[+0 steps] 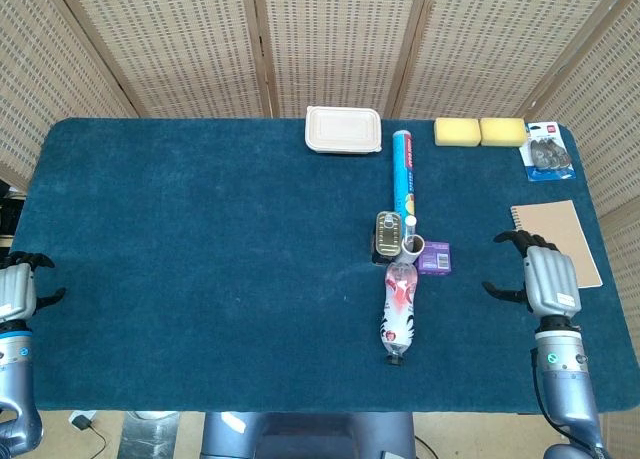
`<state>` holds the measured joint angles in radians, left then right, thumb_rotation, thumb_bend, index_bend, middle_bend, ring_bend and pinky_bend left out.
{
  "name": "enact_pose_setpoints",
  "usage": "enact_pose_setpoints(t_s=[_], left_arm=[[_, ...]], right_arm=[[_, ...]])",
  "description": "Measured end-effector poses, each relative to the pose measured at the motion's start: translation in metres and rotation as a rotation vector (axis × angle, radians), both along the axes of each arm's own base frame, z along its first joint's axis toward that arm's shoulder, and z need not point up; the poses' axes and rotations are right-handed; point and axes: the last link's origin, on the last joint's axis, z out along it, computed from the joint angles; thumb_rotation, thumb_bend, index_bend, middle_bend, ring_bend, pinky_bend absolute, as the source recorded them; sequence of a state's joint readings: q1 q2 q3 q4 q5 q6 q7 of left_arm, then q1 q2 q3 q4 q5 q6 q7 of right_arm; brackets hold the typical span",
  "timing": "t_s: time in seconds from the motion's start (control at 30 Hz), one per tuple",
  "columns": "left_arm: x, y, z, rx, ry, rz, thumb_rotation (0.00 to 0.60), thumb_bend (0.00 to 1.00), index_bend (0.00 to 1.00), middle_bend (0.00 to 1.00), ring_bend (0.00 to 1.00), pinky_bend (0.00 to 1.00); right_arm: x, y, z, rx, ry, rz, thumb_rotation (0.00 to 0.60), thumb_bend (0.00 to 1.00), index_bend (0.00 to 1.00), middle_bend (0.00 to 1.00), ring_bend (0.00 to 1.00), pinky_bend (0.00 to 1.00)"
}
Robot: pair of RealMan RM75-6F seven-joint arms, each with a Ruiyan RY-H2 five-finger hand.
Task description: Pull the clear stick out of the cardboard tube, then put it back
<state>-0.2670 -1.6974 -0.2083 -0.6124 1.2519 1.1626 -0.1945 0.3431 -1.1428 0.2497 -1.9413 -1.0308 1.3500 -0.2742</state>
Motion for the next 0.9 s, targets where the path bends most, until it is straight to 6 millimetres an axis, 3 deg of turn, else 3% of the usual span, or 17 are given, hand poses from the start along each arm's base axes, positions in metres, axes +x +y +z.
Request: enact_pose_setpoints(t_s=[0.53, 0.9], left_arm=[[0.000, -0.001, 0.000, 0.002, 0.000, 0.003, 0.600, 0.15, 0.45, 0.42, 0.23, 0.32], [-0.002, -0.005, 0.001, 0.014, -0.003, 0.011, 0.600, 0.15, 0.45, 0.42, 0.23, 0.32]], right_arm=[[0.003, -0.002, -0.004, 0.016, -0.017, 0.013, 0.600, 0.18, 0.34, 0.32, 0.28, 0.28], [0.010, -0.020, -0.027, 0.005, -0.171, 0.006, 0.600, 0.18, 0.34, 0.33, 0.29, 0.32]])
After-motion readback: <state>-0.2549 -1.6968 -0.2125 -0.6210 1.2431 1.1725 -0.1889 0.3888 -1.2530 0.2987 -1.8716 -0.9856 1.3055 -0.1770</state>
